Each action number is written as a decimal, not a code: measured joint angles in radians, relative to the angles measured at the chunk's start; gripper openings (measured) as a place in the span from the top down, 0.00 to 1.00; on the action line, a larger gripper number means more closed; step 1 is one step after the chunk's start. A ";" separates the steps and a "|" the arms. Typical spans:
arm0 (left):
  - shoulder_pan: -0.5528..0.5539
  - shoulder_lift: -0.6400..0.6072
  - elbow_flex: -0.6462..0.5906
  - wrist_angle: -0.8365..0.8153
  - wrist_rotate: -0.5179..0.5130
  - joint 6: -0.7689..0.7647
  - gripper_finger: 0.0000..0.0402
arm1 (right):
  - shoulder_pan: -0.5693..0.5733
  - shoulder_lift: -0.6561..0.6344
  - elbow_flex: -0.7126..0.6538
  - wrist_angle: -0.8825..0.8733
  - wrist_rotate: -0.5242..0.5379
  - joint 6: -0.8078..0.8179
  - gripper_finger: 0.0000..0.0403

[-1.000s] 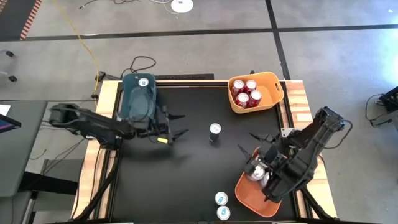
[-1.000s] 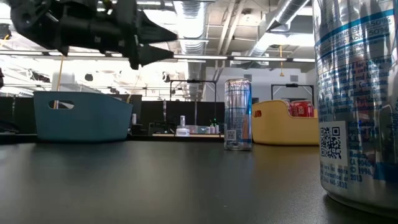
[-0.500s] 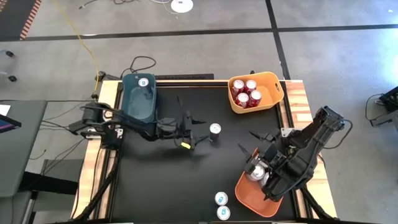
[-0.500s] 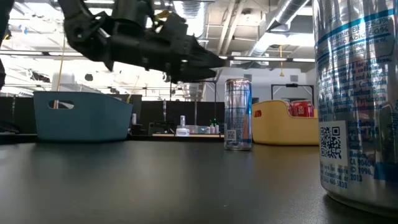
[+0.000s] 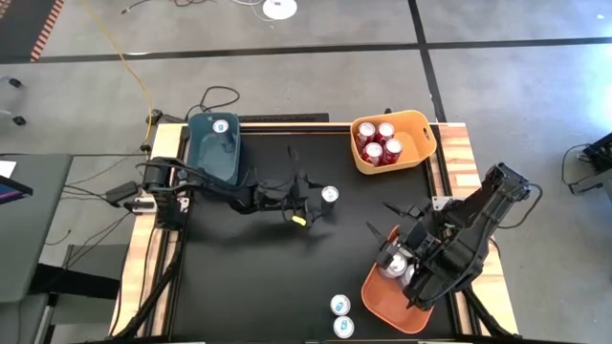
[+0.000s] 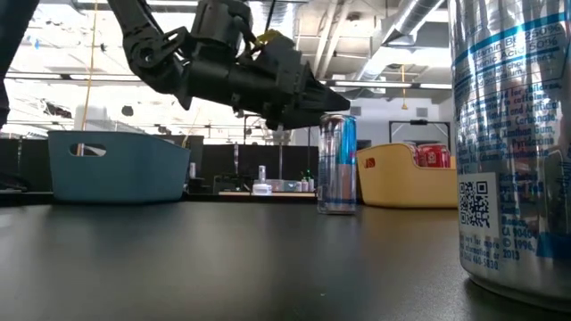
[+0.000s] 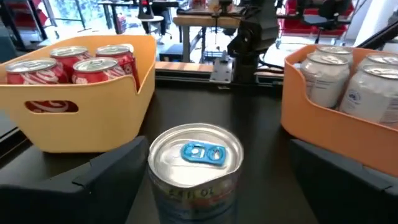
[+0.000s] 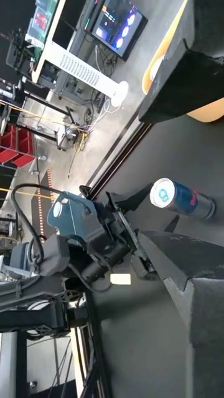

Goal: Sort soda cans
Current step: Put the top blue soda can into the blue bin

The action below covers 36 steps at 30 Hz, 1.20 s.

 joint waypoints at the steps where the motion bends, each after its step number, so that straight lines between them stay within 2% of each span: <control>1: 0.002 0.001 -0.001 -0.016 0.004 -0.005 0.03 | 0.000 0.000 0.000 0.000 0.000 0.000 0.22; 10: 0.015 0.005 -0.003 -0.037 -0.035 -0.041 0.03 | 0.000 0.000 0.000 0.008 0.000 0.000 0.22; 19: 0.041 0.004 -0.003 -0.023 -0.032 -0.025 0.03 | -0.008 0.000 0.000 0.009 0.002 0.000 0.22; 36: 0.069 0.003 -0.003 -0.004 0.032 0.001 0.03 | -0.041 0.000 0.000 0.012 0.004 0.000 0.22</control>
